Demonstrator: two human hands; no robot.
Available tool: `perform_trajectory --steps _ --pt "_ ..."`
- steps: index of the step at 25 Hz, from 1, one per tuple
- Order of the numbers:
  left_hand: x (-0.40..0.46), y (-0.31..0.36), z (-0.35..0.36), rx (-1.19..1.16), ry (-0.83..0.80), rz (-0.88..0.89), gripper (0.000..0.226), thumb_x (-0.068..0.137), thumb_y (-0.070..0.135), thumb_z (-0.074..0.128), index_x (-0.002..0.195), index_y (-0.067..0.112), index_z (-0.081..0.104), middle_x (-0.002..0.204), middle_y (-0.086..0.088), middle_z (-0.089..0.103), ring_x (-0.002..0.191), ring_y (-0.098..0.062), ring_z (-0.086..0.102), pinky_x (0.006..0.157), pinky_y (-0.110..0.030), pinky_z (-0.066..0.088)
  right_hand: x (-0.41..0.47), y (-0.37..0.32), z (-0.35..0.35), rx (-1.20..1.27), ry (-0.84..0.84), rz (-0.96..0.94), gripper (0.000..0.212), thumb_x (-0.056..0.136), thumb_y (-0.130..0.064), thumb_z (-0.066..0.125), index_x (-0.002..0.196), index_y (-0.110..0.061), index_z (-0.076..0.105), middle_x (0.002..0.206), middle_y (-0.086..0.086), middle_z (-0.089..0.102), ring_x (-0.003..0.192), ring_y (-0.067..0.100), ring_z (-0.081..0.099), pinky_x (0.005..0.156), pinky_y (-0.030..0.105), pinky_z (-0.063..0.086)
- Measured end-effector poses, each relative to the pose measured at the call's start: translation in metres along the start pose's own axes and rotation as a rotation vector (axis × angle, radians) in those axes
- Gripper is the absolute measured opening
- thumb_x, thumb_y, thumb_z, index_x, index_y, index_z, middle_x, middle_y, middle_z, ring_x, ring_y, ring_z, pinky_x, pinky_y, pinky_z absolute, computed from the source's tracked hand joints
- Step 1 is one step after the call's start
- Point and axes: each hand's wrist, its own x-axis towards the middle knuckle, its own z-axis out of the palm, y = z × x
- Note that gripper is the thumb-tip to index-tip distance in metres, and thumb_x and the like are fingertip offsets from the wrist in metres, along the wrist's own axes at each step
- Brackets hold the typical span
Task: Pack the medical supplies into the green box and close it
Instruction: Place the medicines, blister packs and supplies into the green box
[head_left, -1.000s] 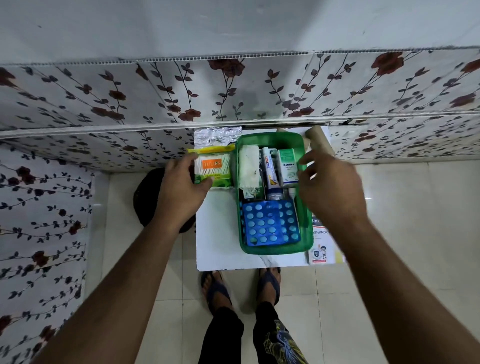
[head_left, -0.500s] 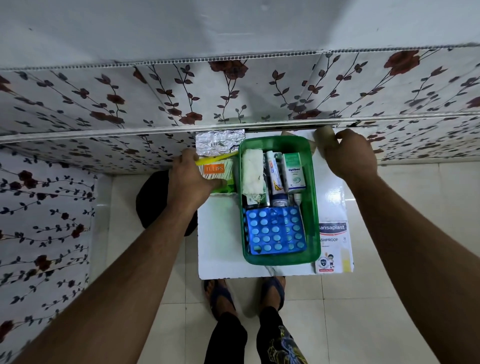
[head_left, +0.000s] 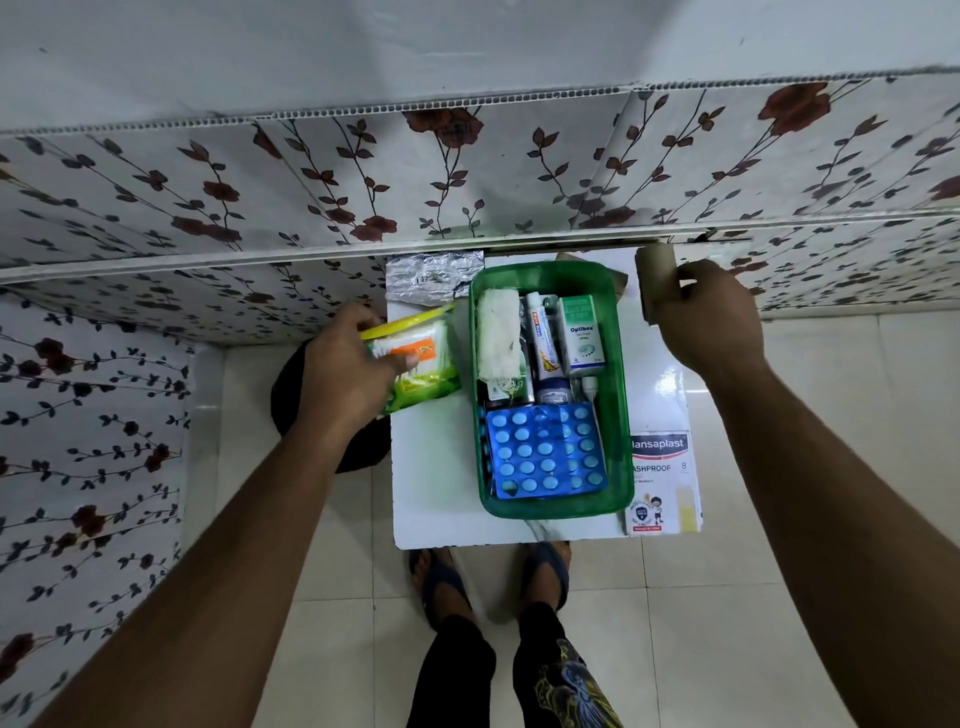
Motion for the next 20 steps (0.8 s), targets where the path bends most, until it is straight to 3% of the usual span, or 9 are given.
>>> perform_trajectory --steps 3,6,9,12,16,20 --pt "-0.033 0.026 -0.042 -0.095 0.05 0.055 0.038 0.074 0.011 0.08 0.106 0.026 0.065 0.093 0.009 0.064 0.081 -0.011 0.062 0.067 -0.019 0.043 -0.03 -0.007 -0.024 0.113 0.001 0.002 0.034 0.09 -0.032 0.05 0.116 -0.015 0.062 0.096 0.005 0.071 0.094 0.029 0.063 0.074 0.03 0.041" --pt "-0.069 0.061 -0.037 -0.133 -0.093 0.137 0.037 0.075 0.013 0.079 0.107 0.027 0.068 0.097 0.009 0.066 0.086 -0.008 0.062 0.078 -0.025 0.046 -0.06 -0.009 -0.046 0.218 -0.032 0.02 0.032 0.087 -0.023 0.057 0.117 -0.017 0.064 0.089 -0.005 0.063 0.083 0.017 0.058 0.067 0.025 0.039" --pt "-0.087 0.077 0.012 0.066 -0.27 0.235 0.033 0.077 0.02 0.078 0.109 0.025 0.069 0.102 -0.001 0.061 0.091 -0.019 0.058 0.078 -0.027 0.041 -0.077 -0.006 -0.058 0.281 -0.027 0.049 0.034 0.085 -0.02 0.061 0.119 -0.019 0.063 0.095 -0.006 0.065 0.082 0.014 0.059 0.064 0.022 0.039" --pt "-0.089 0.076 0.052 0.247 -0.316 0.283 0.037 0.08 0.024 0.075 0.116 0.022 0.064 0.102 -0.005 0.056 0.092 -0.023 0.055 0.075 -0.028 0.038 -0.085 -0.001 -0.063 0.307 -0.045 0.064 0.032 0.086 -0.021 0.062 0.118 -0.021 0.064 0.093 -0.007 0.065 0.078 0.01 0.059 0.06 0.016 0.038" --pt "-0.1 0.063 0.07 0.63 -0.266 0.52 0.036 0.08 0.024 0.073 0.113 0.018 0.06 0.103 -0.009 0.066 0.096 -0.031 0.059 0.074 -0.036 0.044 -0.09 -0.005 -0.062 0.257 -0.111 0.035 0.034 0.086 -0.022 0.063 0.121 -0.019 0.064 0.098 -0.006 0.065 0.088 0.014 0.058 0.068 0.024 0.04" --pt "-0.099 0.064 0.068 0.86 -0.154 0.679 0.023 0.074 0.029 0.075 0.095 0.021 0.071 0.097 -0.006 0.062 0.097 -0.029 0.049 0.075 -0.04 0.03 -0.09 -0.03 -0.044 0.219 -0.179 -0.051 0.027 0.084 -0.027 0.064 0.109 -0.018 0.069 0.097 0.001 0.072 0.087 0.021 0.064 0.074 0.029 0.048"
